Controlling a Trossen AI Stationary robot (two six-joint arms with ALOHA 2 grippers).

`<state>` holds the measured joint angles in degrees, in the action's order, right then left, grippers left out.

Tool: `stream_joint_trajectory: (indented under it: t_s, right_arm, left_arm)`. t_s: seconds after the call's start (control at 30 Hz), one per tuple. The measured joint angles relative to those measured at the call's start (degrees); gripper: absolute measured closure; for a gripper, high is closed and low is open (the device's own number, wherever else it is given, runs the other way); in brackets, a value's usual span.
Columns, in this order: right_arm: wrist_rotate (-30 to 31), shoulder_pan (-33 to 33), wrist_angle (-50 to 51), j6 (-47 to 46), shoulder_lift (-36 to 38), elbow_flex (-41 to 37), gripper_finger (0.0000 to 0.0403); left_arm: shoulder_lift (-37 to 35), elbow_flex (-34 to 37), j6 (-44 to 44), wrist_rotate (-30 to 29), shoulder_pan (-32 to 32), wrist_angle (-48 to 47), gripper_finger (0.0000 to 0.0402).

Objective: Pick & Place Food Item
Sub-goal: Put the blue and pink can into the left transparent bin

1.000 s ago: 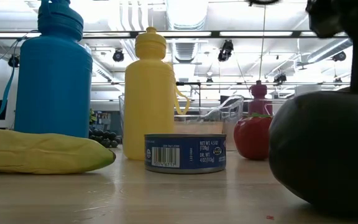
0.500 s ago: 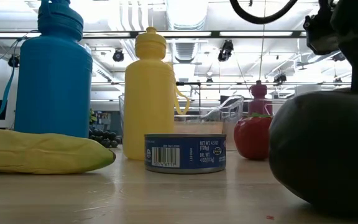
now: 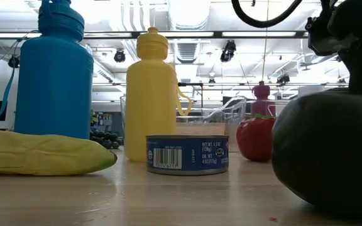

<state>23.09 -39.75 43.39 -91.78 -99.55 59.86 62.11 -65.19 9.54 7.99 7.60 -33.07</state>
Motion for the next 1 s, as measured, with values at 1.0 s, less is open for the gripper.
stream_joint_trajectory:
  t_s: [1.0]
  right_arm:
    - [25.7, -2.4, 19.8, 9.1, 0.0, 20.5, 0.0223]
  left_arm:
    - [0.0, 0.0, 0.0, 0.0, 0.0, 0.0, 0.0387]
